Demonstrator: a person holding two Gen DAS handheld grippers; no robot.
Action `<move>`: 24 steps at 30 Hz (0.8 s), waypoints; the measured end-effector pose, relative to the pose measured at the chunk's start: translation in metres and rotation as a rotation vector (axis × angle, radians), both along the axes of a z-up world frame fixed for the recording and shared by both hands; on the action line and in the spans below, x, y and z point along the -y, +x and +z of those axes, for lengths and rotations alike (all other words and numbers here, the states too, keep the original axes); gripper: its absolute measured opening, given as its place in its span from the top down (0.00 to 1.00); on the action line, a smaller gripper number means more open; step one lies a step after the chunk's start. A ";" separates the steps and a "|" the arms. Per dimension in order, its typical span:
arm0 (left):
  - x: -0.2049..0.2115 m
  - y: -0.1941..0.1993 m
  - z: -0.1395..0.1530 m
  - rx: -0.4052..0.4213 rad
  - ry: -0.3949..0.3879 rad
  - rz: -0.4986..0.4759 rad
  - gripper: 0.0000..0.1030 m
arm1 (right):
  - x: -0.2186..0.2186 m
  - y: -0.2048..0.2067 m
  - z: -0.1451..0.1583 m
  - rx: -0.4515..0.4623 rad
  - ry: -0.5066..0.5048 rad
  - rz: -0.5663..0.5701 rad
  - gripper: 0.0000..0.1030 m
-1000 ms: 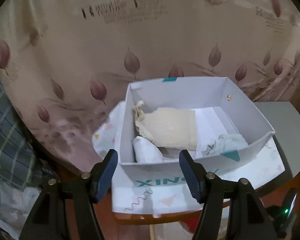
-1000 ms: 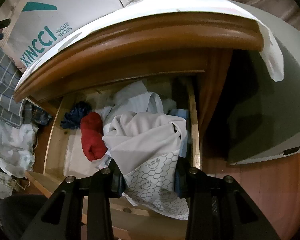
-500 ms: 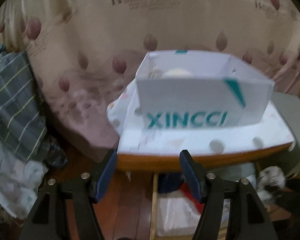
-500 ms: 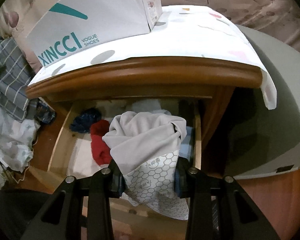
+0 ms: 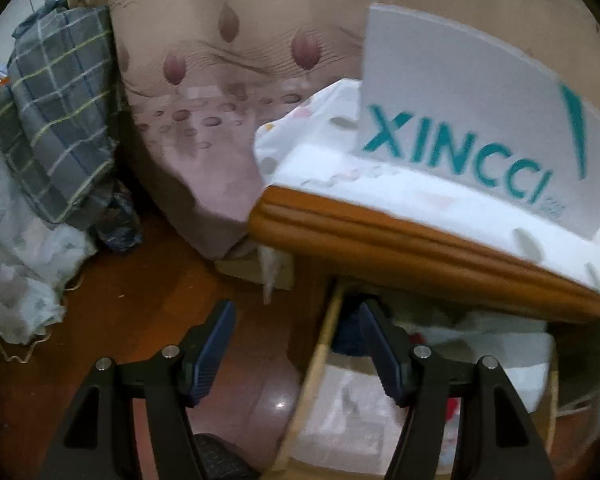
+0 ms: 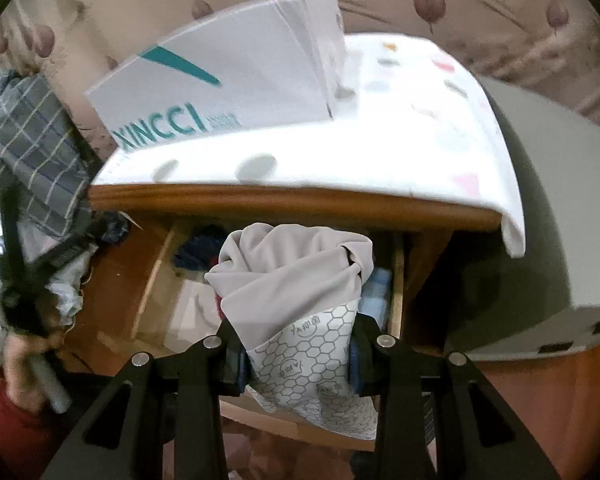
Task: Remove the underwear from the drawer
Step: 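Move the left gripper back to the drawer while the right gripper carries the grey cloth to the box, then lower the grey cloth into the white box and open the right gripper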
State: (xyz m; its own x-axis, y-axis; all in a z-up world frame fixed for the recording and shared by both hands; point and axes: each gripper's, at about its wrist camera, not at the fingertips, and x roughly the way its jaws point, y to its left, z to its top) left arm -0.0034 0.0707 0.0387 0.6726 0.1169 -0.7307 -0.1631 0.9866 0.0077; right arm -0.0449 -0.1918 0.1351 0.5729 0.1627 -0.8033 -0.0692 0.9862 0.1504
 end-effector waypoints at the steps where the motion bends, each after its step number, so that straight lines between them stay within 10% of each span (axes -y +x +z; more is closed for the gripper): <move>1: -0.003 0.002 -0.003 -0.017 -0.015 0.001 0.36 | -0.002 0.000 0.007 0.009 -0.004 0.009 0.68; 24: -0.071 0.013 -0.013 -0.105 -0.145 0.254 0.36 | -0.061 0.121 0.218 0.370 -0.097 0.042 0.68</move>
